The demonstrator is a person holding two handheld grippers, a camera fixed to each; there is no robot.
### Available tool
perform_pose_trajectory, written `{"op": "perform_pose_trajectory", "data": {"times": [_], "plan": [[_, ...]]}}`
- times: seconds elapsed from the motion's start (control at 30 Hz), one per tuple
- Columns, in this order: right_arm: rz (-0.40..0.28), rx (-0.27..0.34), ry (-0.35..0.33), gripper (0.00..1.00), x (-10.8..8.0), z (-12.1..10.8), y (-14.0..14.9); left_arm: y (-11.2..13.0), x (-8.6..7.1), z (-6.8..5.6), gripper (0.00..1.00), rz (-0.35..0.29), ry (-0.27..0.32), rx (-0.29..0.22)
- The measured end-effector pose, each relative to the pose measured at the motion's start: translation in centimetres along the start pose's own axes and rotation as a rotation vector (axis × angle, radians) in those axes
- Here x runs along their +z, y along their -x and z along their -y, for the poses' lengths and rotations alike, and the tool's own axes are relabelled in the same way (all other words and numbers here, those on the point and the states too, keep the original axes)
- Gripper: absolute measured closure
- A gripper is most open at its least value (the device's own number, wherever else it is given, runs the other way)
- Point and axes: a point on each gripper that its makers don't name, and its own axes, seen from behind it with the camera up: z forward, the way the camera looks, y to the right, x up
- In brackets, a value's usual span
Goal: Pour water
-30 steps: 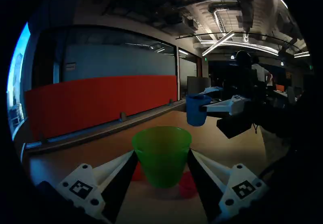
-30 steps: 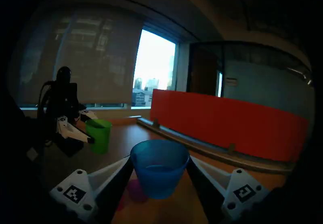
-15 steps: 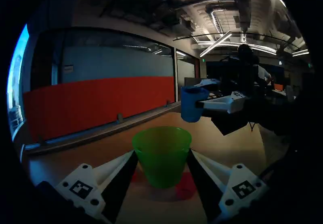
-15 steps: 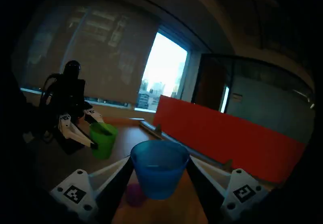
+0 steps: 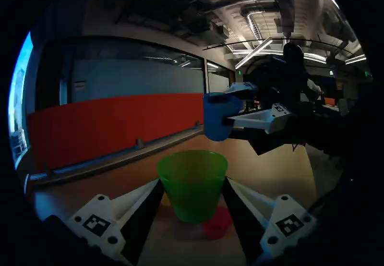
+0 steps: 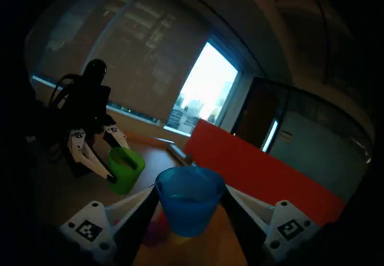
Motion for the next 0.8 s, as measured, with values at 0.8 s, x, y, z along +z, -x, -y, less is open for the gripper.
{"op": "perform_pose_trajectory", "data": {"times": [0.8], "plan": [[-0.033, -0.280, -0.020, 0.10, 1.6, -0.6, -4.6, 0.0, 0.7, -2.5, 0.17, -0.021, 0.044, -0.008]]}}
